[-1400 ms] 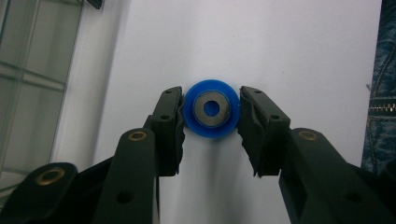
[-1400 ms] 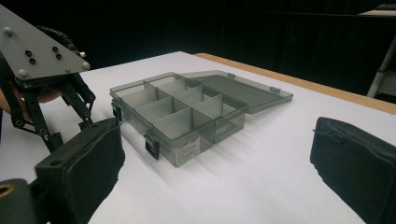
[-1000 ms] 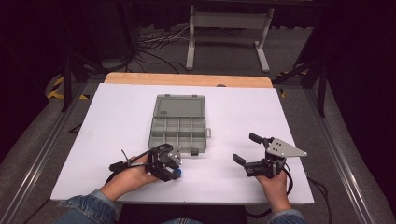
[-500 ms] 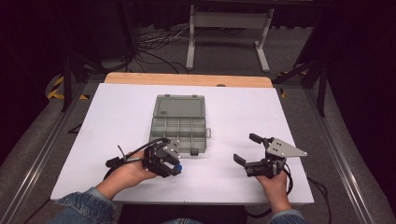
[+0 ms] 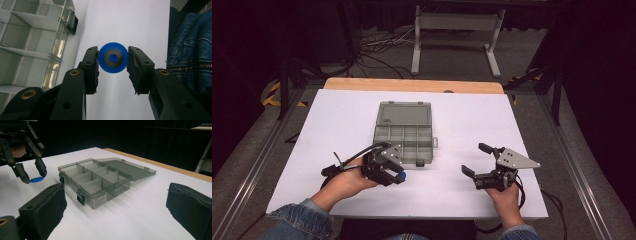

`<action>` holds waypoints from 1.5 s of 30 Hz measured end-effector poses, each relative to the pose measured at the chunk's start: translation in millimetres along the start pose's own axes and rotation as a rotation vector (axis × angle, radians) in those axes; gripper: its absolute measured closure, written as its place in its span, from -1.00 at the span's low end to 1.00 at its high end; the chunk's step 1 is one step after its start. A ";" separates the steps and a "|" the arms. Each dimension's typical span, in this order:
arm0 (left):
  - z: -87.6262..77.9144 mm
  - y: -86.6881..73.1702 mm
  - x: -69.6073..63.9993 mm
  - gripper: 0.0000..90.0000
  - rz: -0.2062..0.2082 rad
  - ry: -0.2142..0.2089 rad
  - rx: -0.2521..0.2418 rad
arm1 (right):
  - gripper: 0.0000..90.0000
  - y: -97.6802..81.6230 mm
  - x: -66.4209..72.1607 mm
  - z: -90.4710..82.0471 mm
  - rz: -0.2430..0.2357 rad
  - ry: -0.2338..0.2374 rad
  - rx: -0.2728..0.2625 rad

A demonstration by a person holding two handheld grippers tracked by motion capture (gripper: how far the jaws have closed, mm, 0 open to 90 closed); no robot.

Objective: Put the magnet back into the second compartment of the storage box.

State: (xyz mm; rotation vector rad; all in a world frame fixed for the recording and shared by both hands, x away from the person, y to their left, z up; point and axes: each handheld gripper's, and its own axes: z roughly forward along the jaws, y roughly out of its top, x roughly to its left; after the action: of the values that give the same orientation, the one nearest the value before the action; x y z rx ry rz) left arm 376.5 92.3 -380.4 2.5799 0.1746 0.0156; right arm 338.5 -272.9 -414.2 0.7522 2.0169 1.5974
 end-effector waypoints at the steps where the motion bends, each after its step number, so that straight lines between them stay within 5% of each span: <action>1: -1.3 0.2 0.3 0.38 -0.002 0.000 -0.005 | -0.93 0.0 0.1 0.1 0.000 -0.001 0.000; 11: -10.7 1.9 7.4 0.38 -0.015 0.019 -0.037 | -0.93 0.0 -0.5 -0.3 0.003 -0.001 -0.002; 31: -29.9 1.0 44.3 0.38 -0.134 0.116 -0.132 | -0.93 0.0 -0.8 -0.4 0.002 0.002 -0.002; 45: -29.1 0.1 73.1 0.38 -0.213 0.153 -0.148 | -0.93 0.0 -0.9 -0.4 0.008 0.009 -0.006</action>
State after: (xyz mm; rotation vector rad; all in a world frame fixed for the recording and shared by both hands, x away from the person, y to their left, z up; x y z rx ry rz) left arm 447.6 116.8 -357.5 2.3998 0.4858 0.1420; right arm 339.0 -273.8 -414.2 0.7527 2.0165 1.6131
